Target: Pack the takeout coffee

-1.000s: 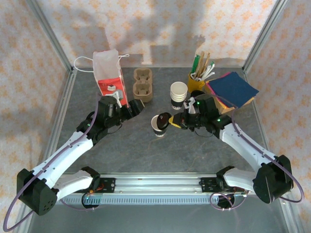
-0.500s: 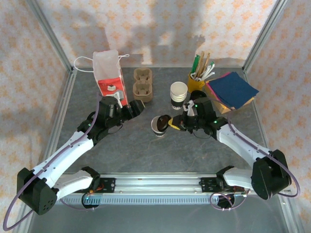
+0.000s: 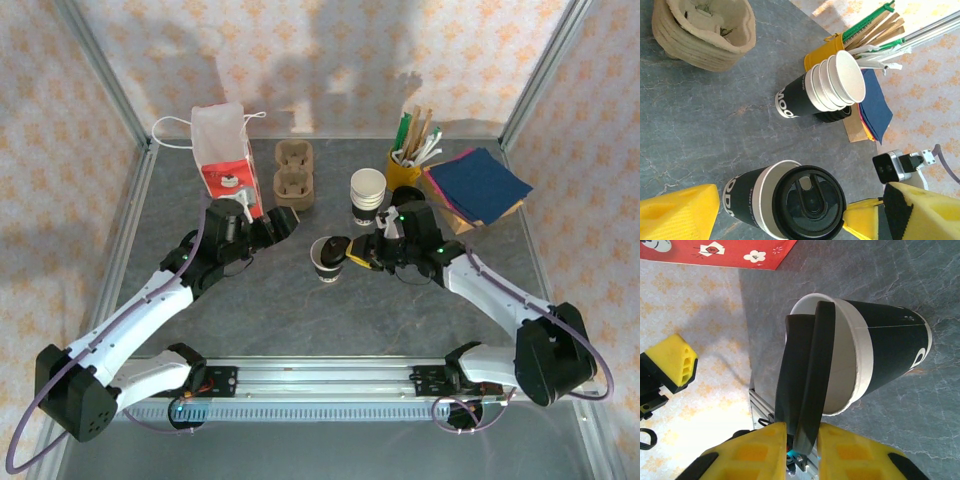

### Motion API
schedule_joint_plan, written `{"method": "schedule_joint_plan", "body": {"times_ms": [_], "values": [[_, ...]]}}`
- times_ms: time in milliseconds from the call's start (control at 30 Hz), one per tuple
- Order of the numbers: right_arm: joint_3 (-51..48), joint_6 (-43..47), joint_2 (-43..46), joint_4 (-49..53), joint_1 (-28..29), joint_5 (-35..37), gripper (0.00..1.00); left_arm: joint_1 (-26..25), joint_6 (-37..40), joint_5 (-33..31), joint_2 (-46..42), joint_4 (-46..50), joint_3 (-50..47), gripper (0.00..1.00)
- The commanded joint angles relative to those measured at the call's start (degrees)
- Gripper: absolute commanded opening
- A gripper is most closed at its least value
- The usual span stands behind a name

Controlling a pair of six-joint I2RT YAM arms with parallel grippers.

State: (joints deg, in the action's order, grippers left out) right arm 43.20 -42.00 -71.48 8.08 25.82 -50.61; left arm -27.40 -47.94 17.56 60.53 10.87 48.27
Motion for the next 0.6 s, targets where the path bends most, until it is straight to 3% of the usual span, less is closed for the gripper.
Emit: {"method": "schedule_joint_plan", "body": {"times_ms": [0,567], "values": [[-0.7,1.1,-0.9,-0.5,-0.2,1.3,0.22,-0.3,0.0,-0.6,0.4,-0.3,0.9,0.87],[-0.6,2.3,-4.6,-2.1,1.0,2.1,0.24,-0.4,0.0,-1.3,0.7,0.0,0.1,0.87]]}}
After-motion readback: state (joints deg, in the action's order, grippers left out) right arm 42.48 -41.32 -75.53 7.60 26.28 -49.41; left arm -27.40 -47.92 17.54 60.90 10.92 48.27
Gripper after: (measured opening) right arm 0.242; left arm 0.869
